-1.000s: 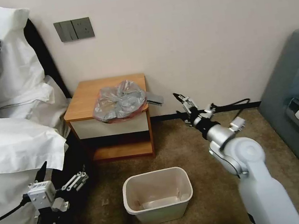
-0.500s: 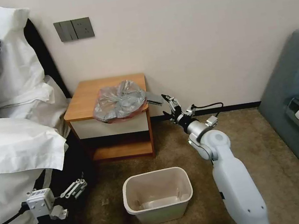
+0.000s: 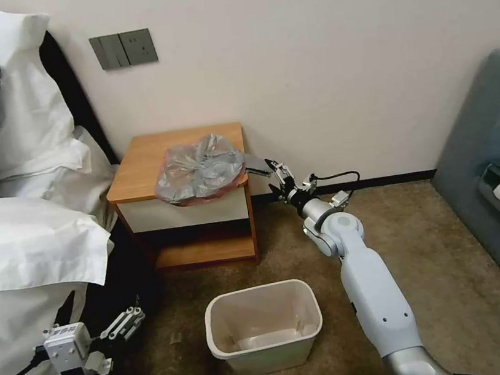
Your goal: Pick up the garbage bag from the table and place it over the trash can.
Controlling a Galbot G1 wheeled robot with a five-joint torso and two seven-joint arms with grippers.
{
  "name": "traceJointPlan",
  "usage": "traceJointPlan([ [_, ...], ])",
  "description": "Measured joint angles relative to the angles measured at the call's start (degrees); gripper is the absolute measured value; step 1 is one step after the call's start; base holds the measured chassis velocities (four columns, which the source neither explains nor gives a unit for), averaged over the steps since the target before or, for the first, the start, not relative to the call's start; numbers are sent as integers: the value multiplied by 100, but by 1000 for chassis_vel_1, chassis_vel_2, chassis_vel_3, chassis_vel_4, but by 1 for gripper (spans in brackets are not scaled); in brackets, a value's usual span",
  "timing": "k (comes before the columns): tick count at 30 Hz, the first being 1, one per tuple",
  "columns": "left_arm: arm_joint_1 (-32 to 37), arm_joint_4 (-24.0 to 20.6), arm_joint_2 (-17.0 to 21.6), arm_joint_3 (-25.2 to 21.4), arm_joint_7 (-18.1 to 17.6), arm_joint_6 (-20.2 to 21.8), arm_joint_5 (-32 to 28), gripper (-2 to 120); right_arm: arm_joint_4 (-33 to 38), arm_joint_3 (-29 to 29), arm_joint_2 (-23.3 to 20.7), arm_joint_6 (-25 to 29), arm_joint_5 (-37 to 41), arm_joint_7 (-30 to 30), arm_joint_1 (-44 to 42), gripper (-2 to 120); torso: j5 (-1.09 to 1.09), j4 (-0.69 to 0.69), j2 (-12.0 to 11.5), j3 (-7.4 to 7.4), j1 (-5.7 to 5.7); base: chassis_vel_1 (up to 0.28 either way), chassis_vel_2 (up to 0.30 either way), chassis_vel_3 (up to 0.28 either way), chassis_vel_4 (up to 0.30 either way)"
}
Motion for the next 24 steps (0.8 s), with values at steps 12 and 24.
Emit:
traceJointPlan([
  [12,-40,3,21,26,27,15,0,100,-189,-32,0,19,-48,-53,265,33,0,0,0,0,0,0,0,0,0],
  [24,-101,6,53,9,31,32,-30,100,190,-226,0,-4,-30,53,51,0,0,0,0,0,0,0,0,0,0],
])
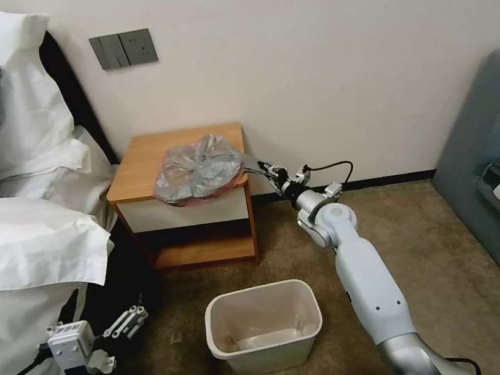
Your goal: Pick up the garbage bag from the table and place it over the trash can.
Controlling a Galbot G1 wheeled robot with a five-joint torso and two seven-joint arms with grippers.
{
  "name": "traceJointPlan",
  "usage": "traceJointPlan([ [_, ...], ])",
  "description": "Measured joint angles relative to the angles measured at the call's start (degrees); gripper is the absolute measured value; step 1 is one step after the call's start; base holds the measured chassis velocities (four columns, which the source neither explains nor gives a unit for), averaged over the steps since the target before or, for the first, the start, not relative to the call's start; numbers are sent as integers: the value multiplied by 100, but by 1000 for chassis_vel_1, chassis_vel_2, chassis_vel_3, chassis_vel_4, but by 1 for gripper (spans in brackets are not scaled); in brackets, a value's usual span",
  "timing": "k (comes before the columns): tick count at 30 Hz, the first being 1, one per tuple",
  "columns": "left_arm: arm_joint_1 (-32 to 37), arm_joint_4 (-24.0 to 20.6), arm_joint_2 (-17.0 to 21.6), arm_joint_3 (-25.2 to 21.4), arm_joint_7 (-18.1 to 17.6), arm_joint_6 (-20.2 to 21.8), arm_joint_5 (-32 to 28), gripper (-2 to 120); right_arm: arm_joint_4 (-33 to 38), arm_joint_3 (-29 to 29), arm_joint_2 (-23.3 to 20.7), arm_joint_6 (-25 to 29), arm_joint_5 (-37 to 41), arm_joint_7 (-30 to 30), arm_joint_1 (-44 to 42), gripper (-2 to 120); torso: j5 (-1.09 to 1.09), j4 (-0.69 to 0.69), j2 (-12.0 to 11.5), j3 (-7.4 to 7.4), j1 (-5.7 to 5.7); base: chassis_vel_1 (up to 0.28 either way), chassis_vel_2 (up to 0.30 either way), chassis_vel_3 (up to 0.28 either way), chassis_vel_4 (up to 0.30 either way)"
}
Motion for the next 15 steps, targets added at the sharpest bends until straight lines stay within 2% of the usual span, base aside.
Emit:
traceJointPlan([
  [5,-65,0,5,1,2,0,3,100,453,-86,0,3,130,180,-226,0,0,0,0,0,0,0,0,0,0],
  [7,-120,0,4,23,9,-5,10,100,1003,-196,-4,12,303,379,-459,0,0,1,0,0,0,0,0,0,0],
  [11,-182,1,10,34,22,-9,16,100,1520,-288,-114,17,420,586,-726,0,0,2,0,0,0,0,0,0,0],
  [14,-287,1,47,59,49,-25,20,100,2323,-399,-349,23,520,785,-1214,0,0,-1,0,0,0,0,0,0,0],
  [15,-287,1,47,59,49,-25,20,100,2323,-399,-349,23,520,785,-1214,0,0,-1,0,0,0,0,0,0,0],
])
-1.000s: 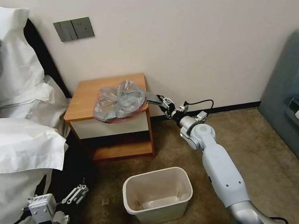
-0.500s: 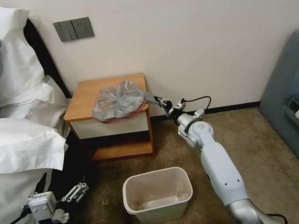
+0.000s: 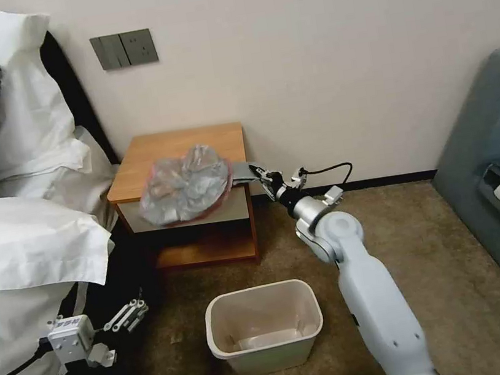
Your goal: Pick up the garbage bag from the table and place it over the trash can.
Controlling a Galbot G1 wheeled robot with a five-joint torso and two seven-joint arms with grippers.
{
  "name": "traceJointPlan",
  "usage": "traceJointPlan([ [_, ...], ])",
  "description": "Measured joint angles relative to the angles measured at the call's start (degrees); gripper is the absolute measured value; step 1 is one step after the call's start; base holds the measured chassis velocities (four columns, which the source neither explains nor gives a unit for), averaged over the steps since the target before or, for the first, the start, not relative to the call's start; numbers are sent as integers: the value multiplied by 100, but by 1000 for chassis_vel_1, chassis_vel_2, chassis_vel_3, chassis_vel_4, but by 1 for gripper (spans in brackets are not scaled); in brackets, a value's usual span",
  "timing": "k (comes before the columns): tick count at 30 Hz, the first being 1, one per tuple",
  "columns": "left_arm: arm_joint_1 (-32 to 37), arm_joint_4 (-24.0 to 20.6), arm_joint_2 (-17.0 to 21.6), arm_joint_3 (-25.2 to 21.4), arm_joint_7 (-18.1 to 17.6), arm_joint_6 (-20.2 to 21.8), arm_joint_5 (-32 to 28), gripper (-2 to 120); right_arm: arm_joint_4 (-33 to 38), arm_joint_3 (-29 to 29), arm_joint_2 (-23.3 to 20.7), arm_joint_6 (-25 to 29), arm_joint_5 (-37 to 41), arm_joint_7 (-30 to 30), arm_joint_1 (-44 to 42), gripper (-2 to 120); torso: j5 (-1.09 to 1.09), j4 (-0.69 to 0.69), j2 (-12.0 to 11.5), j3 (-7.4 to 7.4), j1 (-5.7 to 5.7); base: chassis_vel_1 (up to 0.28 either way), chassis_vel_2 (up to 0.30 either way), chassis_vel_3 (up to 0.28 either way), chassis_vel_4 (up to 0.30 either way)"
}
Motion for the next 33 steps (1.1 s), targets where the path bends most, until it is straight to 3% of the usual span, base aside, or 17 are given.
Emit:
traceJointPlan([
  [9,-223,0,110,60,19,-3,-1,100,1294,-230,-324,2,-158,258,-961,0,0,1,0,0,0,0,0,0,0],
  [16,-325,47,115,65,25,4,-13,100,1815,-494,-469,35,-182,518,-1404,0,0,1,0,0,0,0,0,0,0],
  [33,-377,79,85,26,24,11,-47,100,2693,-1264,-404,389,-163,1137,-1258,0,-1,2,0,0,0,0,0,0,0],
])
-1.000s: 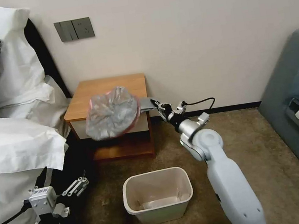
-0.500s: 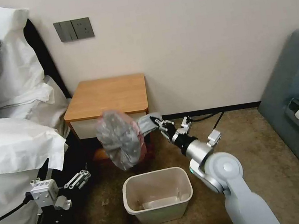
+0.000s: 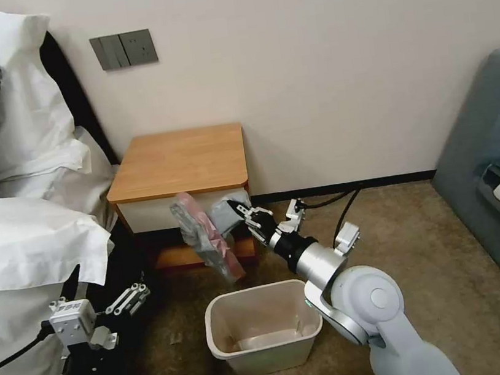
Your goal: Pick up the garbage bag from the table and place it over the trash can.
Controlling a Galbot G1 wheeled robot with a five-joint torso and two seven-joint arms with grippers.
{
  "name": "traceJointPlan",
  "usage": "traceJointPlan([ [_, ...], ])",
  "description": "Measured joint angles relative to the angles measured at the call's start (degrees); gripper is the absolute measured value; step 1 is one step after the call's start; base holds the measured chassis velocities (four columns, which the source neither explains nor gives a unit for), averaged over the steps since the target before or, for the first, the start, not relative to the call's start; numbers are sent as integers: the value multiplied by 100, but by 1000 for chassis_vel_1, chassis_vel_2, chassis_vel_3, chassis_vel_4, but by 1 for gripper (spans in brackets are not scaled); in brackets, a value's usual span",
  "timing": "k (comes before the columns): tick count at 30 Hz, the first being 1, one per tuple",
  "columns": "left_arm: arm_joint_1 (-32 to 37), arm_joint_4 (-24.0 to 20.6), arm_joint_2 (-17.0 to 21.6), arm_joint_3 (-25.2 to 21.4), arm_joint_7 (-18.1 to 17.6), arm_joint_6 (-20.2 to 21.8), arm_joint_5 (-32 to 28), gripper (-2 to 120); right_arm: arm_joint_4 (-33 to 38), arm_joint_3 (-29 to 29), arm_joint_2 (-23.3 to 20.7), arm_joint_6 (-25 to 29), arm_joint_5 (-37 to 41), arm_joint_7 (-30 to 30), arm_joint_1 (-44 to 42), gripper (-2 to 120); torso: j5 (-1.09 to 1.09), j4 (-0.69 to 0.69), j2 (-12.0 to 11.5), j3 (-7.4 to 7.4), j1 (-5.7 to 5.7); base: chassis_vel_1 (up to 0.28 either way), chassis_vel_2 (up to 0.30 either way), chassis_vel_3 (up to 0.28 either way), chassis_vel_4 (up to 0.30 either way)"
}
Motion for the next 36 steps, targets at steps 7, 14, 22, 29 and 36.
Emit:
traceJointPlan([
  [7,-28,-53,57,-80,-15,5,-128,100,467,-182,34,146,107,379,66,0,0,0,0,0,0,0,0,0,0],
  [14,-161,-73,186,-245,-189,68,-455,100,1075,-617,4,316,48,571,-529,0,0,0,0,0,0,0,0,0,0],
  [22,-183,-75,208,-326,-225,120,-608,100,1197,-736,230,472,-127,698,-1026,0,0,0,0,0,0,0,0,0,0],
  [29,-229,-77,198,-279,-225,125,-598,100,1156,-546,77,790,-509,1149,-1533,0,1,-1,0,0,0,0,0,0,0],
  [36,-253,-79,160,-233,-200,130,-555,100,994,-210,-408,823,-731,1151,-1740,0,1,0,0,0,0,0,0,0,0],
])
